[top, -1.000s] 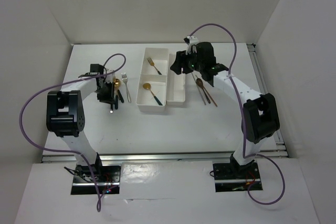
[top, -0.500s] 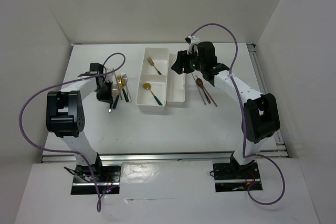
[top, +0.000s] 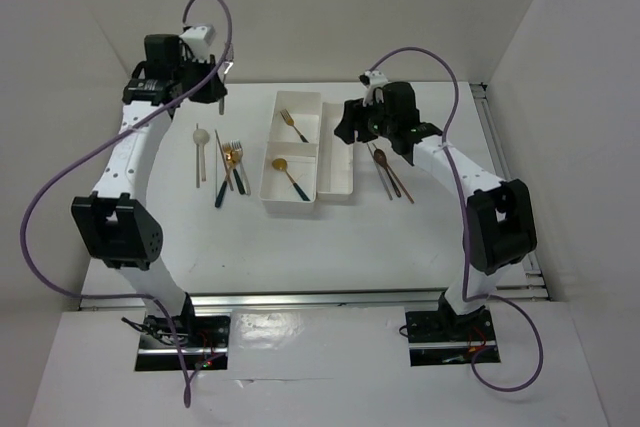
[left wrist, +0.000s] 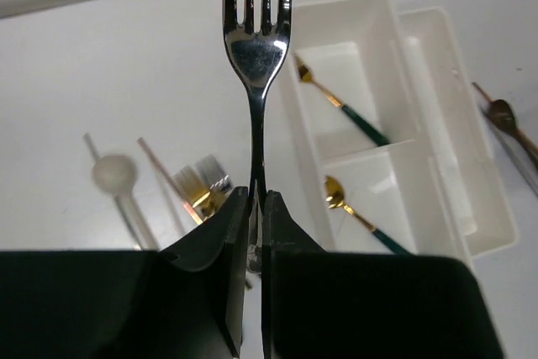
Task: Sort the eating utensils into containers
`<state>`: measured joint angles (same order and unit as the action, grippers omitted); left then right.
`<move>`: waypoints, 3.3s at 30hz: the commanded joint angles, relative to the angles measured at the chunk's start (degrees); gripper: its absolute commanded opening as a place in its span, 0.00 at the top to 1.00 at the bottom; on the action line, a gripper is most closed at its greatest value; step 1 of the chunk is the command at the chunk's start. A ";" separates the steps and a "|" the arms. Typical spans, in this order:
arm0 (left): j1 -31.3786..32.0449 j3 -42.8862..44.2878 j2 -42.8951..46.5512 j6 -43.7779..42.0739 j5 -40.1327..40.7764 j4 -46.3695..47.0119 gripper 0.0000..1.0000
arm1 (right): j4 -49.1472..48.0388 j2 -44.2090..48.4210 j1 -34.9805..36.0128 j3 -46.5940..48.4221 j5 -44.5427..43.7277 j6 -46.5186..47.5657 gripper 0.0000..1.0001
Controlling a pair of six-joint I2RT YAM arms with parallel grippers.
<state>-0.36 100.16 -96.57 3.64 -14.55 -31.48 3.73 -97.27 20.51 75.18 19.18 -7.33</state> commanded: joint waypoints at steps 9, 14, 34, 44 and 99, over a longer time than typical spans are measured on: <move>10.90 13.38 -19.78 -5.83 -11.57 6.00 1.00 | 3.30 8.24 -12.32 -5.12 -0.90 4.26 0.24; 14.16 17.17 -27.08 -7.95 -12.88 6.70 1.00 | 4.62 11.92 -15.15 -8.20 -0.20 4.78 0.24; 17.41 11.36 -32.00 -16.11 -0.59 13.14 0.91 | 4.97 11.93 -16.82 -9.79 2.00 4.78 0.24; 16.71 7.16 -23.32 -9.20 2.15 14.96 0.13 | 4.97 10.26 -16.30 -9.26 3.06 4.26 0.24; 3.26 -18.16 -17.24 7.78 3.28 3.36 0.60 | 3.83 8.59 -13.13 -9.96 3.58 3.73 0.24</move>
<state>2.46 81.19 -111.96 9.50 -13.65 -28.38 9.15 -90.67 7.35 65.54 21.93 -3.53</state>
